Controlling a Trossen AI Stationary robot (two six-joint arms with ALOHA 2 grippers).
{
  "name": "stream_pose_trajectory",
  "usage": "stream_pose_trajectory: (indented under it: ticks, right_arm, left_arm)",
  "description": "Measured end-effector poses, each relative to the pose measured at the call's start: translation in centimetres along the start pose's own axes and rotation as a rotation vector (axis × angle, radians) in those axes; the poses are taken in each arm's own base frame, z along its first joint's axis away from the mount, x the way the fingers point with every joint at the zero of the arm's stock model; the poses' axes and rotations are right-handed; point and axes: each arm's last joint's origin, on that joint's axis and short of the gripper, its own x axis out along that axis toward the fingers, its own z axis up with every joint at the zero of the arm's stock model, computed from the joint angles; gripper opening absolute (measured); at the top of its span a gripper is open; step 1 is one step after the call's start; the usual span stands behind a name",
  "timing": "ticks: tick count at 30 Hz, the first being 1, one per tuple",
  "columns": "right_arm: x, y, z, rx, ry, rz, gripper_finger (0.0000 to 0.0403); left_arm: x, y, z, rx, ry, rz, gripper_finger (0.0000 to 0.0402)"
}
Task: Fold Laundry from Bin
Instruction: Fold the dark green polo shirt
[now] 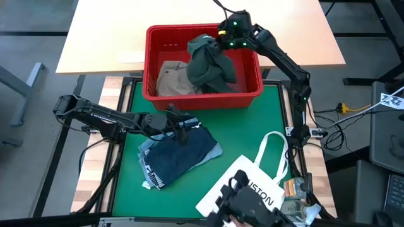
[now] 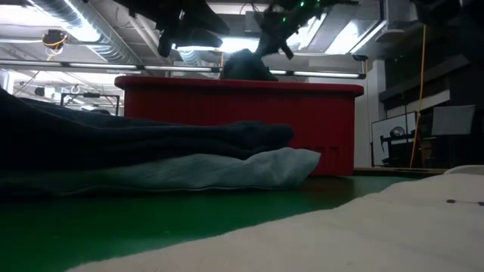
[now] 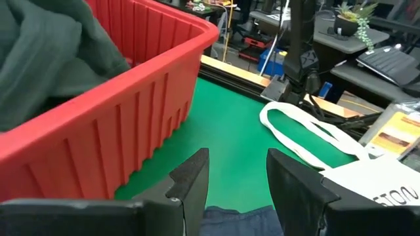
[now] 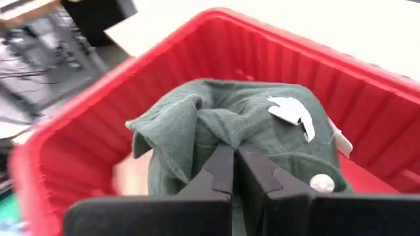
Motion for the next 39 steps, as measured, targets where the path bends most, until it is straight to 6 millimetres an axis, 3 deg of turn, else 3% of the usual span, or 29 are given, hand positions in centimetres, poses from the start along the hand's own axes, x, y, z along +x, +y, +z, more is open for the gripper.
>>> stream_pose_trajectory:
  ticks: [6,13,25,30,39]
  right_arm:
    - [-3.1,3.0,0.7,-0.083,-0.030,0.093,0.0006]
    - [-5.6,7.1,0.1,-0.218,0.008,0.174,0.0008]
    - [-6.7,13.0,-3.2,-0.360,0.223,0.307,0.0009]
    - [-7.4,15.7,-5.0,-0.413,0.334,0.371,0.0009]
    - [-6.7,21.7,-9.4,-0.552,0.437,0.392,0.0010]
  left_arm:
    - [0.0,-0.1,0.4,0.102,-0.047,0.016,0.0147]
    - [-0.5,-0.5,2.7,0.152,-0.260,0.031,0.0147]
    - [-4.5,0.3,5.9,-0.023,-0.443,0.152,0.0147]
    - [-5.6,0.2,5.6,-0.085,-0.404,0.152,0.0147]
    - [-5.4,0.0,3.1,-0.218,-0.240,0.163,0.0147]
